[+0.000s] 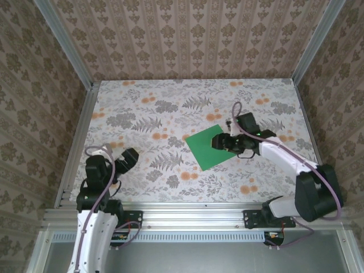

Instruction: Fold a paper plane with a square sheet of paper (pick it up from the middle)

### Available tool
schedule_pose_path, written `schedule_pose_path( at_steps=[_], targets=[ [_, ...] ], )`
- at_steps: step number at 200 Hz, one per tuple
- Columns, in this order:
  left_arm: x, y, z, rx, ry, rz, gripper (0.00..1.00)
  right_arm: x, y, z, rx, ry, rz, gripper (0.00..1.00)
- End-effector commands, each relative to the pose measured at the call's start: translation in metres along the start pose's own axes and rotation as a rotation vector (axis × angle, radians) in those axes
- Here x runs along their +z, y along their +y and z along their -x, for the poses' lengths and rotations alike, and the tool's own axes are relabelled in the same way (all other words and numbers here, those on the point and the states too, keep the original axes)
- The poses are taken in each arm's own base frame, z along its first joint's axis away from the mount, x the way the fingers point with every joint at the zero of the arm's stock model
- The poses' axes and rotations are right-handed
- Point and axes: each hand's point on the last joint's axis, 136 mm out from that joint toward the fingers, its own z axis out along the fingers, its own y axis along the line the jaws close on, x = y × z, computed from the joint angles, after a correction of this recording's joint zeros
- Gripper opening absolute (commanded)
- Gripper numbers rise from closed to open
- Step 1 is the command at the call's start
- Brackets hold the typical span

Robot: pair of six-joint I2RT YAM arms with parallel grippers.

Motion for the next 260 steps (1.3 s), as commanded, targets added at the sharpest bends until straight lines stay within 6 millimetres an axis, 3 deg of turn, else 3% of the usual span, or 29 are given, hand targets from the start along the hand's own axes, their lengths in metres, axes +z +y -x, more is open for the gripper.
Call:
schedule_pose_path(
  at_steps=[1,41,65,114,161,206,237,260],
  targets=[
    [0.003,0.008,-0.033,-0.041,0.105,0.009,1.00,0.012,-0.008,-0.011,-0.019,0.075,-0.090,0.69],
    [0.013,0.012,-0.056,0.015,0.182,0.038,1.00,0.031,-0.015,-0.023,-0.047,0.137,-0.164,0.68],
    [0.014,0.009,-0.056,0.042,0.195,0.042,1.00,0.037,-0.027,-0.030,-0.032,0.155,-0.205,0.68],
    [0.010,0.007,-0.051,0.062,0.174,0.044,1.00,0.047,-0.026,-0.044,-0.044,0.188,-0.194,0.68],
    [0.005,0.005,-0.051,0.063,0.181,0.040,1.00,0.074,-0.018,-0.057,-0.026,0.235,-0.158,0.66],
    [0.007,-0.004,-0.054,0.081,0.211,0.005,1.00,0.079,-0.030,-0.077,0.008,0.255,-0.275,0.63],
    [0.021,-0.014,-0.062,0.103,0.295,0.000,1.00,0.091,-0.010,-0.091,0.066,0.229,-0.229,0.62],
    [0.032,-0.026,-0.068,0.181,0.347,0.022,1.00,0.096,0.018,-0.089,0.028,0.206,-0.185,0.62]
  ],
)
